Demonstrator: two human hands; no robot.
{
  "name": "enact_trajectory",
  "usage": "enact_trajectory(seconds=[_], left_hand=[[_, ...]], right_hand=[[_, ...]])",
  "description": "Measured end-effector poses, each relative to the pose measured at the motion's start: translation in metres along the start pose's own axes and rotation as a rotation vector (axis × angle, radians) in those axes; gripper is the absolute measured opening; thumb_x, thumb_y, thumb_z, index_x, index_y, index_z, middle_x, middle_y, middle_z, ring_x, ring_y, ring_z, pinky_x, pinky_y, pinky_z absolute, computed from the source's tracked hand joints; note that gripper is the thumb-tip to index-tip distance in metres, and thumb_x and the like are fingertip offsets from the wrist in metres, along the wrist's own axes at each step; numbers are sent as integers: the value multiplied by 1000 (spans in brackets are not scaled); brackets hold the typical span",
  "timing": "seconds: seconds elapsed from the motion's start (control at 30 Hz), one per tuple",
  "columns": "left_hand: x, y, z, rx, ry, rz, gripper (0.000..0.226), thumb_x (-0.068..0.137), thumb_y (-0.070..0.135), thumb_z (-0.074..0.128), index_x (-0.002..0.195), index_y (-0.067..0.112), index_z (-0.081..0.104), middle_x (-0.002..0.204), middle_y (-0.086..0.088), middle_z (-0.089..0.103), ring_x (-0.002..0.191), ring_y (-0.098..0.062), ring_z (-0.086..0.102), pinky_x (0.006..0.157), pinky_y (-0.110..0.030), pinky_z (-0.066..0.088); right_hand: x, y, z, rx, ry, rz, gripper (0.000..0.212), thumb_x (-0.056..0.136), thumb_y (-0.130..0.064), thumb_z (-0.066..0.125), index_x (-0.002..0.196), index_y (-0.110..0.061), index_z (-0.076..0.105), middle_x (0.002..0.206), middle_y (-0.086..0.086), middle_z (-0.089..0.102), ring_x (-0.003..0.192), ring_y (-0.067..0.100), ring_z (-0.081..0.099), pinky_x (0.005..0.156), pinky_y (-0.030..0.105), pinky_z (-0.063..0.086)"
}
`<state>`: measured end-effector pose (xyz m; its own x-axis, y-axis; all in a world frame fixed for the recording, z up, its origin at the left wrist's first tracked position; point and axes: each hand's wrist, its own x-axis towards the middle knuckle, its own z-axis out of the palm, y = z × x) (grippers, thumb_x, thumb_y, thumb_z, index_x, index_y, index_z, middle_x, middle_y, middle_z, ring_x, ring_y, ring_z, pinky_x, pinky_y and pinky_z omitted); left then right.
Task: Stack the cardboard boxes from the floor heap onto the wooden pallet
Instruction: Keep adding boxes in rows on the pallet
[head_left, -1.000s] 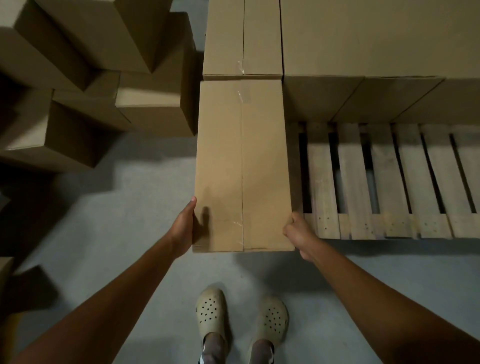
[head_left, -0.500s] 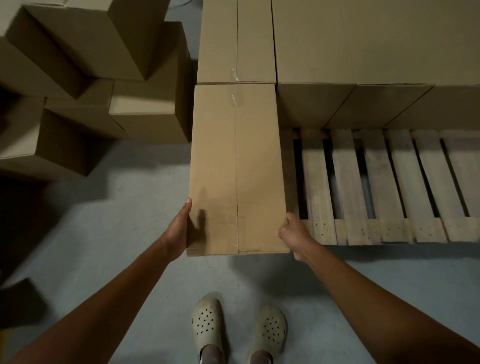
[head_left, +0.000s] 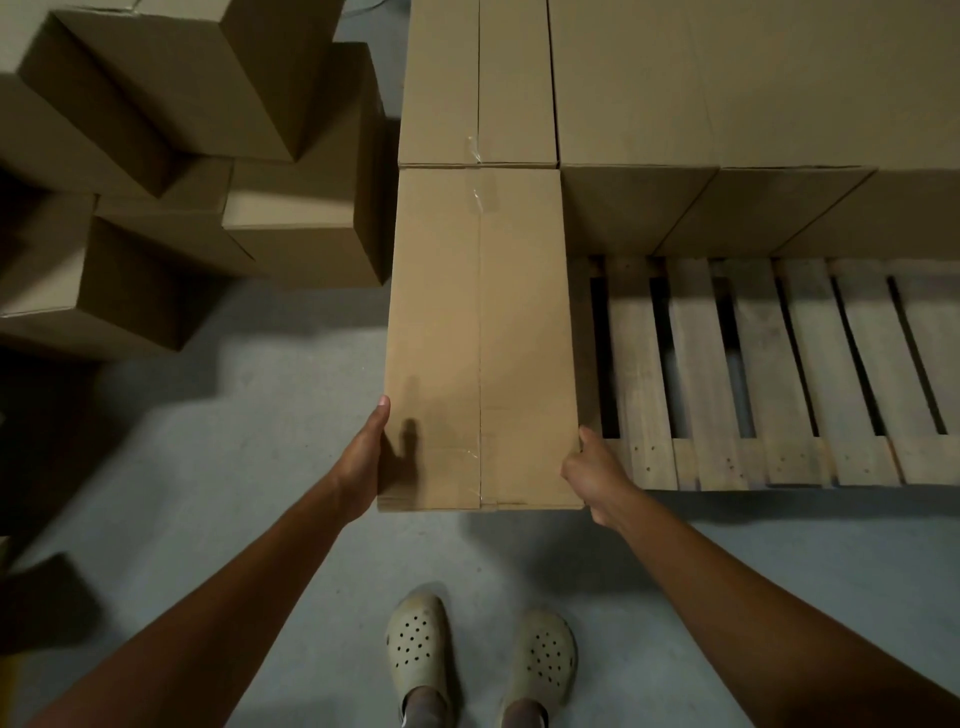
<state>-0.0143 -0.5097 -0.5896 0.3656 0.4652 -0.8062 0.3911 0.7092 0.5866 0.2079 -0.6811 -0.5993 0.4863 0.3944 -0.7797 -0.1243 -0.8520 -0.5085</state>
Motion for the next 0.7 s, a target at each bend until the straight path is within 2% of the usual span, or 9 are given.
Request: enact_trajectory(seconds=[0.1, 0.2, 0.33, 0.47, 0.53, 0.6, 0.7], left_hand=[[0, 0, 2, -7, 5, 1, 72, 98, 67, 26, 156, 24, 26, 149, -3, 42, 134, -27, 42, 109, -46, 32], [2, -1, 0, -24, 0, 14, 72, 97, 68, 29, 155, 25, 31, 149, -2, 45, 134, -27, 44, 116, -50, 30], [1, 1, -1, -19, 16, 0, 71, 98, 67, 29, 155, 25, 31, 148, -2, 46, 134, -26, 44, 118, -52, 29], [-7, 9, 0, -29, 27, 3, 69, 99, 66, 27, 153, 25, 35, 148, -3, 49, 133, -26, 47, 115, -51, 33], [-18, 21, 4, 3, 47, 2, 70, 98, 67, 27, 154, 25, 35, 151, -3, 45, 137, -27, 43, 115, -52, 33], [-34, 38, 14, 53, 74, 31, 69, 100, 65, 27, 156, 23, 31, 159, -3, 34, 144, -30, 33, 117, -53, 27], [-68, 73, 33, 142, 102, 182, 60, 105, 54, 24, 155, 22, 30, 161, -3, 29, 149, -26, 25, 117, -46, 22]], right_hand=[[-1, -1, 0, 7, -2, 3, 52, 96, 4, 41, 145, -15, 44, 133, 7, 58, 117, 25, 56, 104, 47, 49], [-2, -2, -1, 12, -3, 6, 53, 96, 3, 40, 145, -15, 43, 135, 7, 58, 120, 25, 55, 106, 47, 48], [-8, -5, -3, 38, -9, 1, 46, 95, 5, 40, 135, -16, 51, 125, 8, 62, 111, 24, 58, 102, 46, 51], [-19, -12, -7, 58, -34, -13, 51, 93, -6, 52, 143, -15, 45, 128, 4, 61, 115, 23, 58, 106, 46, 47], [-29, -22, -11, 63, -30, -27, 53, 93, -11, 56, 144, -15, 44, 133, 4, 60, 118, 23, 57, 106, 45, 47], [-44, -38, -16, 66, -26, -55, 55, 95, -14, 57, 147, -18, 40, 139, 4, 56, 120, 24, 56, 106, 46, 47], [-74, -66, -27, 86, -12, -124, 68, 93, -22, 61, 154, -20, 31, 141, 3, 54, 124, 25, 55, 107, 48, 46]])
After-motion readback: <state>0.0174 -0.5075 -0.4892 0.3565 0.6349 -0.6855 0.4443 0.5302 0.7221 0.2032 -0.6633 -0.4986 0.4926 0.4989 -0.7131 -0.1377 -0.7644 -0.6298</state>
